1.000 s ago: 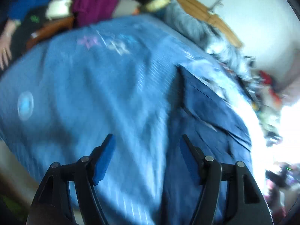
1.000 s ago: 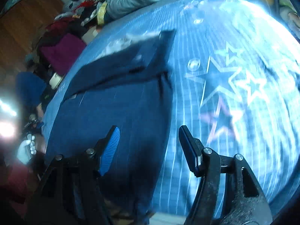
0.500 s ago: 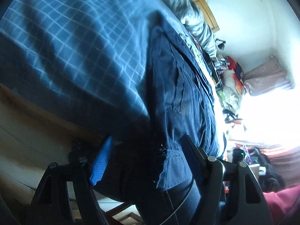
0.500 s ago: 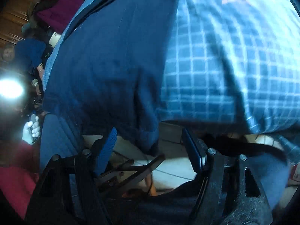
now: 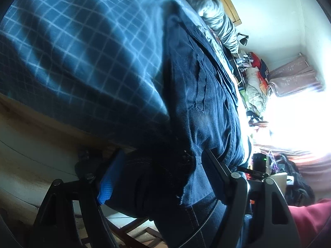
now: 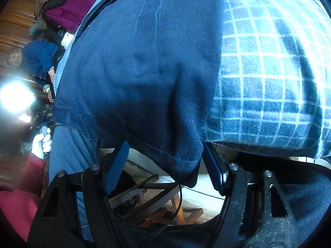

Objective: Fold small clothes

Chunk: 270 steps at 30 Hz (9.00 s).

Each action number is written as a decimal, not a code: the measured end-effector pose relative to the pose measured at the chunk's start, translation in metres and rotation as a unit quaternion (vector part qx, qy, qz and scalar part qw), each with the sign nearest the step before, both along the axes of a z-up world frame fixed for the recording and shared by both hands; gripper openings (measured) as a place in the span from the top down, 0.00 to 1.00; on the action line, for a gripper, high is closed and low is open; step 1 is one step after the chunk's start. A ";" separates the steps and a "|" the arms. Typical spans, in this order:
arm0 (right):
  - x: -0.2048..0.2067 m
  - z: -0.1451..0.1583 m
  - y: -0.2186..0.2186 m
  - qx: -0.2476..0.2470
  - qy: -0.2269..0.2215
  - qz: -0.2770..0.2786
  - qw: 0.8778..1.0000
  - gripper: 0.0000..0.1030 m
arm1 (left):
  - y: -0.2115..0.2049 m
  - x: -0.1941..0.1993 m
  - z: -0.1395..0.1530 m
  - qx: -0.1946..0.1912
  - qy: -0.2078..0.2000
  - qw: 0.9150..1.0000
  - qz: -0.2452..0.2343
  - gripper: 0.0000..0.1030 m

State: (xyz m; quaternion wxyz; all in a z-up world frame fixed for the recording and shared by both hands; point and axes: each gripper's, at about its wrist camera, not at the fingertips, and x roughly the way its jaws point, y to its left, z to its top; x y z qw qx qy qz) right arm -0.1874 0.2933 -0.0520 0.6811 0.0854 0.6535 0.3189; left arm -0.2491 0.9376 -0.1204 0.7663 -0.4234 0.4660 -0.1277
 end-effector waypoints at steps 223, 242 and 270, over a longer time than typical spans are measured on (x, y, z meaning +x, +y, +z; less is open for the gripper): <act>0.382 0.049 0.076 -0.004 -0.193 -0.055 0.980 0.44 | 0.011 0.458 0.069 0.267 -0.070 0.961 0.006 0.68; 0.371 0.062 0.058 0.005 -0.231 -0.066 0.971 0.91 | -0.017 0.469 0.048 0.353 -0.042 0.934 -0.036 0.86; 0.171 0.097 -0.001 -0.009 -0.251 -0.077 0.965 0.50 | -0.041 0.228 0.106 0.225 -0.069 0.969 0.070 0.50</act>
